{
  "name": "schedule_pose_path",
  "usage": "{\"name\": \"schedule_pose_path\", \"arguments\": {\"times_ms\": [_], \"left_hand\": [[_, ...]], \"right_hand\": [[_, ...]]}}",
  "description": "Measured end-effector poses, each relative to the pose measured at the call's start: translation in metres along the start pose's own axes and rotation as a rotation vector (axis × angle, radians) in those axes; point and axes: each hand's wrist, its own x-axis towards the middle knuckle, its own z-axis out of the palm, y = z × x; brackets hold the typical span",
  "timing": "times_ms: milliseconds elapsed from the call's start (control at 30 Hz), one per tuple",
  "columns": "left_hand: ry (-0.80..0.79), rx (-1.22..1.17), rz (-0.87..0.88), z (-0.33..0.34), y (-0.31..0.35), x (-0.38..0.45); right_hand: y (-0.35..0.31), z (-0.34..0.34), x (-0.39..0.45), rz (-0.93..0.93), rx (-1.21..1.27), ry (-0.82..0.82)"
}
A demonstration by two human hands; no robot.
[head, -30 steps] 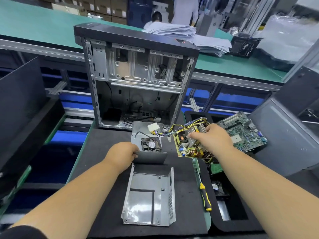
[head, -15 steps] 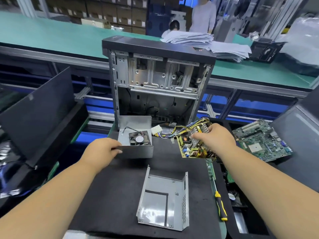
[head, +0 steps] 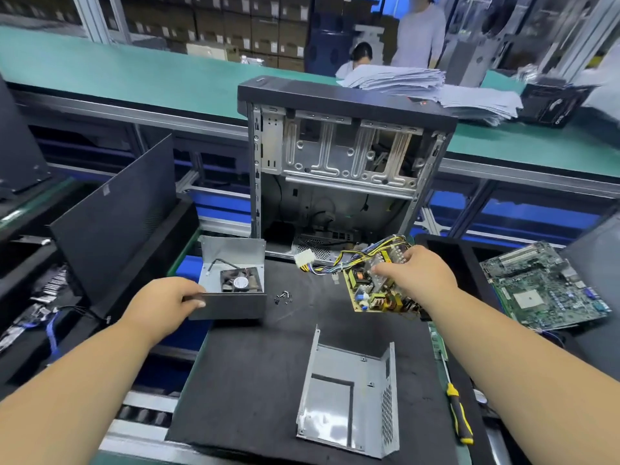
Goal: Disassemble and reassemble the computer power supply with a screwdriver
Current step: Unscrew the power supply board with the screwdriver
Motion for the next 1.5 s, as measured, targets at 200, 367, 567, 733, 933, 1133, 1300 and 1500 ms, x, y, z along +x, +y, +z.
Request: {"name": "schedule_pose_path", "arguments": {"times_ms": [200,367,567,733,933,1133,1300,1500], "left_hand": [[-0.077,0.024,0.084,0.013,-0.009,0.004],[-0.126,0.029,0.102,0.025,-0.013,0.011],[-0.17,-0.004,0.149,0.03,-0.008,0.022],[-0.181,-0.004,0.189,0.034,-0.003,0.03],[-0.168,-0.012,0.176,0.04,0.002,0.035],[-0.237,0.021,0.05,0.039,0.017,0.035],[-0.145,-0.406,0.092,0.024,0.058,0.022],[-0.457,-0.73,0.14,-0.03,0.159,0.008]], "right_hand": [[-0.005,0.006,-0.001,0.01,-0.013,0.004],[-0.007,0.009,-0.001,0.018,-0.034,-0.005],[-0.011,0.011,-0.001,0.004,-0.056,-0.025],[-0.011,0.01,-0.003,0.0,-0.046,-0.011],[-0.007,0.006,-0.007,-0.025,-0.025,-0.012],[-0.007,-0.004,-0.017,-0.123,-0.036,-0.06],[-0.01,-0.007,-0.025,-0.158,-0.064,-0.056],[-0.014,-0.007,-0.039,-0.18,-0.12,-0.051]]}}
